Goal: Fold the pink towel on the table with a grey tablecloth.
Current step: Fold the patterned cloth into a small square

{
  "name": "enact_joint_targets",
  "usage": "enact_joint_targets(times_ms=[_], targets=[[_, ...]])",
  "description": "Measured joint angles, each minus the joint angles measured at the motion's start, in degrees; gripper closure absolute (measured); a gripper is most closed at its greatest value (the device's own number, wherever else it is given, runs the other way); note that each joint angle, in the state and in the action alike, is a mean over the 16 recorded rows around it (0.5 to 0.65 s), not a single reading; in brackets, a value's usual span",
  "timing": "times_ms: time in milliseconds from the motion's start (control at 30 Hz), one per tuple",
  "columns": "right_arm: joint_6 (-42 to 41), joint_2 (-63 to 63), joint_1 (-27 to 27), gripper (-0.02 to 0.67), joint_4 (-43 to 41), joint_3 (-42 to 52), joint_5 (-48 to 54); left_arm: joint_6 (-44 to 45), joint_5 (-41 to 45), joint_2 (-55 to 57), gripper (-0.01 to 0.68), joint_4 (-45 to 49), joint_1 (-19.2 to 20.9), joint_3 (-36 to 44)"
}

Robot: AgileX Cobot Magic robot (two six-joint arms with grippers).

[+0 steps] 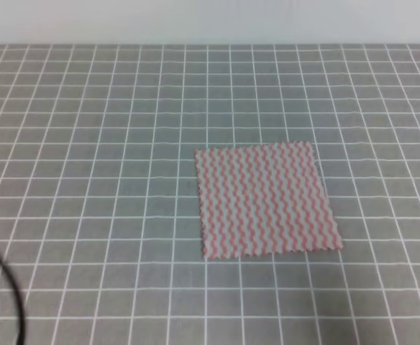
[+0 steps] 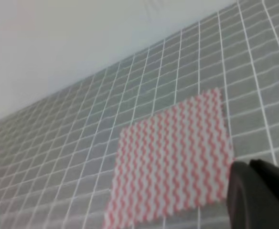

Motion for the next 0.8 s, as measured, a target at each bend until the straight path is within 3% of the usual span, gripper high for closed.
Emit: enact_joint_targets(times_ms=[300,500,800], targets=[[-7.23,15.3,0.0,0.667,-0.74,-8.04,1.73,13.4,6.01,18.91,0.674,-2.65,0.0,-11.48],[-9.81,30.67,0.01,0.666,-5.88,-17.09,10.76,19.83,10.91,29.5,0.674,-4.3,-0.14,-18.03],[-5.31,56.03,1.39,0.666,-18.39,-35.03,23.52,23.91,13.62,43.25,0.674,-5.0,-3.3,-24.97]])
